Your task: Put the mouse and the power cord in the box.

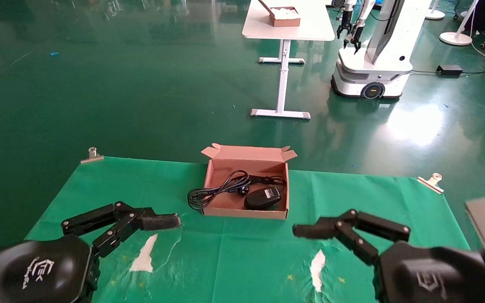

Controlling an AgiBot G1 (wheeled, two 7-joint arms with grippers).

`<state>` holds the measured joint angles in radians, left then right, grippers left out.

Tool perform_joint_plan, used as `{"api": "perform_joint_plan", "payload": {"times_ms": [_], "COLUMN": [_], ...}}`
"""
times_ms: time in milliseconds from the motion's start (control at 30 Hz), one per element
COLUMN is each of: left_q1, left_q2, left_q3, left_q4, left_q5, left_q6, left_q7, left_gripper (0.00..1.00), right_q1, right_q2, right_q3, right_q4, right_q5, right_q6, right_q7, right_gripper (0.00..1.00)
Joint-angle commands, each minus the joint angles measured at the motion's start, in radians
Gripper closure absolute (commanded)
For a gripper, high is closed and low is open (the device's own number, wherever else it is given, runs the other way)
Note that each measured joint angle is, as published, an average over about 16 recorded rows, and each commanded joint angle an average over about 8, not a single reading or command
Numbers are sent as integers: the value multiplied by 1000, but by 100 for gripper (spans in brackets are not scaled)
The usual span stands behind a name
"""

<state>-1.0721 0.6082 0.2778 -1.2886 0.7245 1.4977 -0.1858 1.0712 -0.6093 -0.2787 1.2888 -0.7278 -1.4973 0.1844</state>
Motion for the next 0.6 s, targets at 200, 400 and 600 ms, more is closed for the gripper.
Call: {"api": "perform_joint_plan", "payload": {"times_ms": [200,400,600], "left_q1": [11,6,3], "left_q2": [-12,-6,-3], "left_q3": [-10,-6,-3], "left_q4": [-13,-6,-2], "left_q5": [-17,-8,-3], "left_q6": [10,5,2], "left_q7": [-3,-3,-2], "left_gripper": [0,0,0], "right_q1": [-15,-8,-3], "right_q2": [10,5,2], "right_q3": [5,3,1], "right_q4": [22,11,4], "right_q5": [12,6,3], "right_q6": [-5,-2,0], "right_q7": [17,11,7], "right_gripper": [0,0,0]}}
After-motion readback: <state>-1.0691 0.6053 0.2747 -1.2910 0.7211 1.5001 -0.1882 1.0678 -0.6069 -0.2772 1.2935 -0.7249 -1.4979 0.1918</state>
